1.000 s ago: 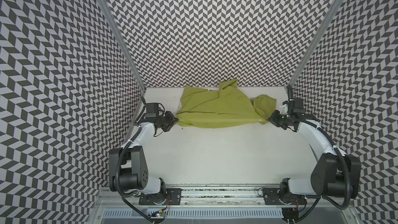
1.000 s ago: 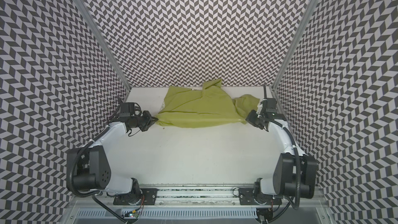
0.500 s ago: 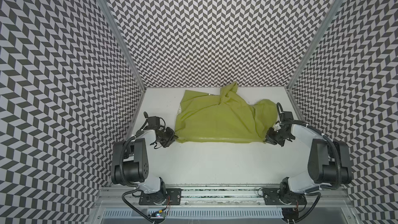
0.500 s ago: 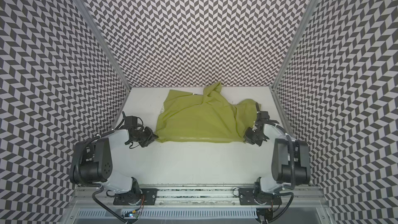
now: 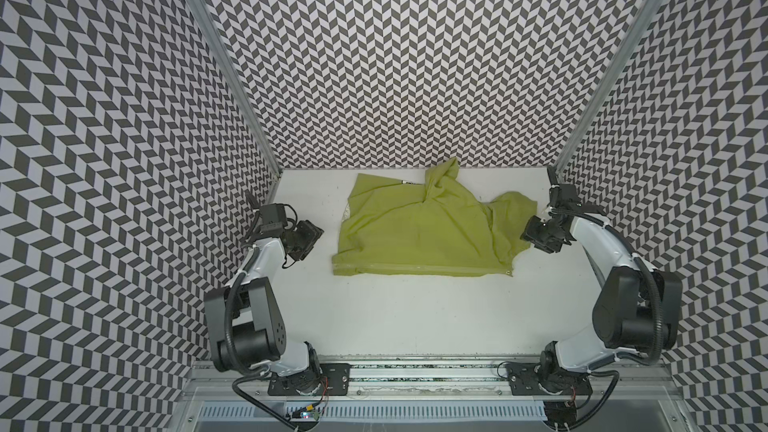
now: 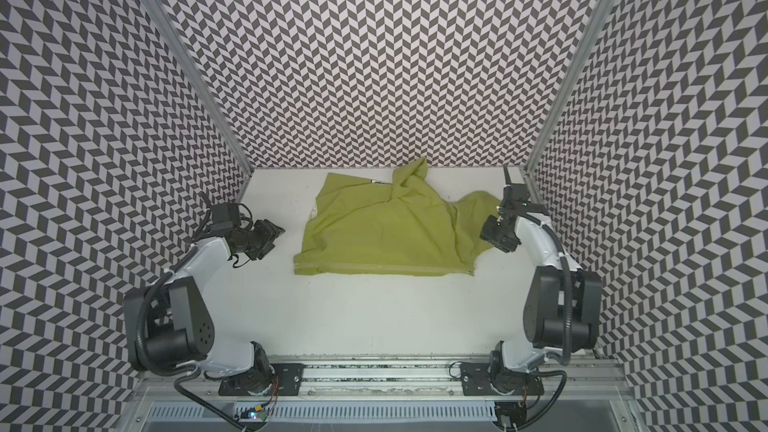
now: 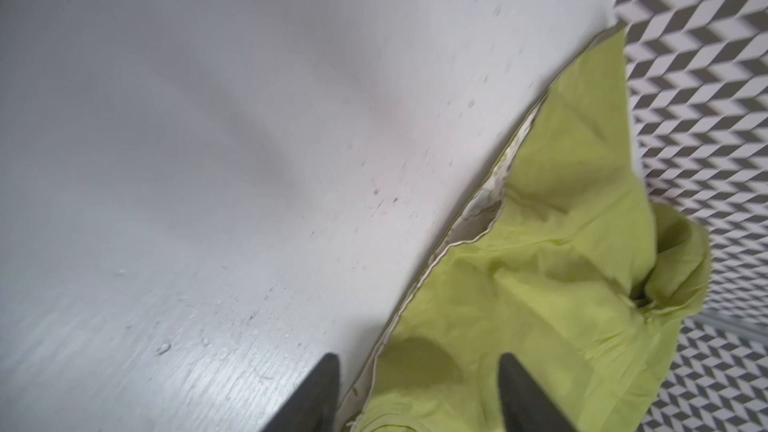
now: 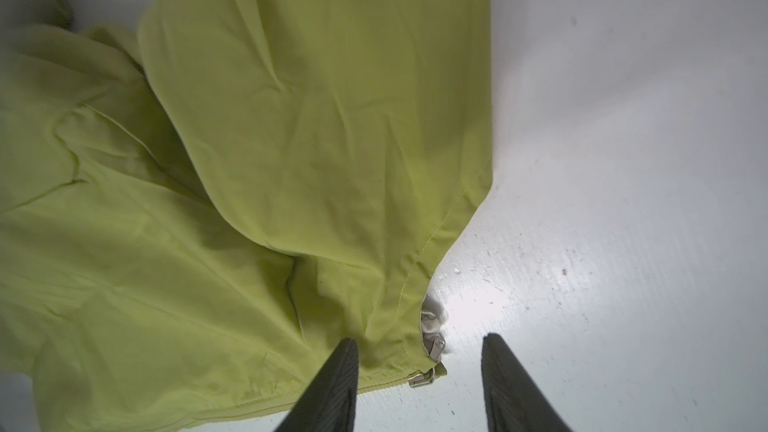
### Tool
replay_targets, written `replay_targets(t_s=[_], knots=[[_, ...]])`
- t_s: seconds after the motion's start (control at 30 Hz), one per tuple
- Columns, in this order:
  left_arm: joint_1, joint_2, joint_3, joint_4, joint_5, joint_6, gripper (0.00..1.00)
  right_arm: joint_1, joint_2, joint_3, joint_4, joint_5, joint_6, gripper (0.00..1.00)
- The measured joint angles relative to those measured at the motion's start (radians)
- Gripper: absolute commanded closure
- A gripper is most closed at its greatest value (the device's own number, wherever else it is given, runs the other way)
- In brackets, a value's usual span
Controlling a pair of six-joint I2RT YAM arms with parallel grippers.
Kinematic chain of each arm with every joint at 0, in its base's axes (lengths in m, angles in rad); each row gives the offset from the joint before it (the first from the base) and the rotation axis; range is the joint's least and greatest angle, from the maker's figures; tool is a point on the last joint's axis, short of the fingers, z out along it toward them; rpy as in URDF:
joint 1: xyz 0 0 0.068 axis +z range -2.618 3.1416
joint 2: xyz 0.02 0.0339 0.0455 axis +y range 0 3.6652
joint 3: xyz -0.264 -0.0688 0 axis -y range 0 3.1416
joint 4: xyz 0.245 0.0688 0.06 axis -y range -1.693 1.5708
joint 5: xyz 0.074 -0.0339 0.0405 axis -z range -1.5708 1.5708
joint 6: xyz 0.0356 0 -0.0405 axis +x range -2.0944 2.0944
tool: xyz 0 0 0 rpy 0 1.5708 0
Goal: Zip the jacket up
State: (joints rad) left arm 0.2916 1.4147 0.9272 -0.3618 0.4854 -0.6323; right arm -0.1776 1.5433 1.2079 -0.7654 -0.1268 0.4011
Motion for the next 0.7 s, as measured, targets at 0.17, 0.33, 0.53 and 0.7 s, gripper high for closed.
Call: replay_targets(t_s=[0.17, 0.33, 0.53, 0.7], knots=[[-0.023, -0.163, 0.007, 0.111, -0.145, -0.034, 0.00, 0.018, -0.184, -0.011, 0.077, 0.125, 0.057, 0.43], [-0.232, -0.227, -0.107, 0.453, -0.500, 0.053, 0.00, 0.120, -0.392, -0.220, 0.426, 0.335, 0.019, 0.00], [-0.418, -0.100, -0.002, 0.615, -0.700, 0.354, 0.04, 0.195, -0.322, -0.308, 0.642, 0.501, -0.083, 0.00], [-0.302, -0.094, -0.002, 0.636, -0.709, 0.381, 0.00, 0.149, -0.240, -0.308, 0.644, 0.588, -0.087, 0.00]])
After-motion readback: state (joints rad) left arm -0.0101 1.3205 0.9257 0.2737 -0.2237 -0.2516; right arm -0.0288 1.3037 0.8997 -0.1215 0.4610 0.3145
